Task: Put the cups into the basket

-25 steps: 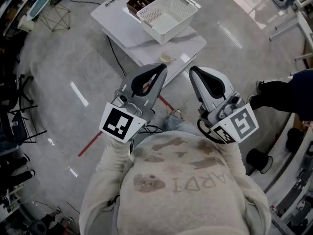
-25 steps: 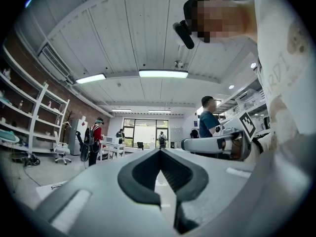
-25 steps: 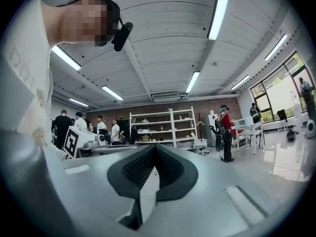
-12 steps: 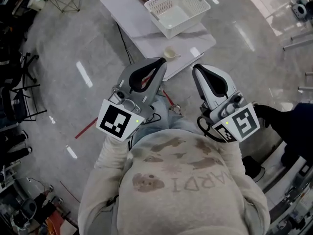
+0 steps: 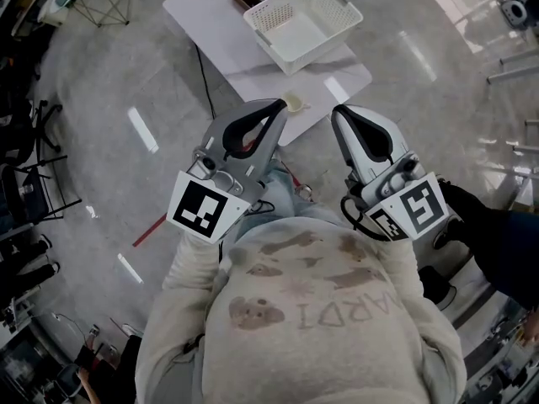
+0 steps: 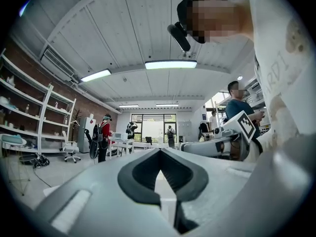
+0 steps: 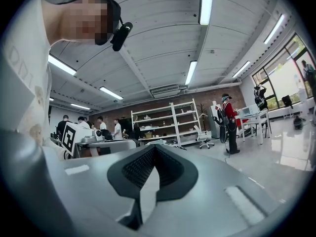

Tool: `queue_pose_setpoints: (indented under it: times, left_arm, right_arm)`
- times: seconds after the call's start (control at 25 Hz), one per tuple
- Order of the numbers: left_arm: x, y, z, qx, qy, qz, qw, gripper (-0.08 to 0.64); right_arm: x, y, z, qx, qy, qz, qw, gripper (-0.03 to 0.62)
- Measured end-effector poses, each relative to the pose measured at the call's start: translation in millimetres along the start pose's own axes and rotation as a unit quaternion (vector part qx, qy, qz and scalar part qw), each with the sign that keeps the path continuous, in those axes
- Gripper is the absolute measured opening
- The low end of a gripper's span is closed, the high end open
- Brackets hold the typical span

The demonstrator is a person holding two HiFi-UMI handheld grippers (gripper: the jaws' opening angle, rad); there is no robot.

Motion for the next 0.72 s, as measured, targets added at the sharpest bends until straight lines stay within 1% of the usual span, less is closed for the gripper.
queue_pose_setpoints:
  times: [0.24, 0.48, 0.6, 0.72]
  left_arm:
    - [49.1, 2.2, -16.8, -0.006, 0.003, 0.0, 1.0, 0.0]
    - [91.8, 5.2, -18.0, -0.007, 0.013, -0.007, 0.9999, 0.0]
    - [110.1, 9.3, -19.2, -0.003, 0.017, -0.005, 0.9998, 0.0]
    - [128.0, 14.4, -21.4, -0.002, 0.01, 0.001, 0.9999, 0.0]
  right_arm:
    - [-19.0, 2.8, -49.6, 0.005, -0.002, 0.005, 1.0, 0.028]
    - [-29.8, 17.5, -97.2, 0.02, 0.002, 0.006, 1.0, 0.028]
    - [-38.6, 29.6, -114.8, 0.039, 0.007, 0.003, 0.999, 0.028]
    - [-50.5, 47.2, -127.1, 0.072, 0.011, 0.0, 0.997, 0.028]
Point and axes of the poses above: the fingertips, and each gripper's own axes: z backward along the fingers, x to its left, y out of its underside, the point moved 4 cm from there along z, backward along the fingers, and after that the axes turned 13 degrees about -x, right-handed, at the moved point
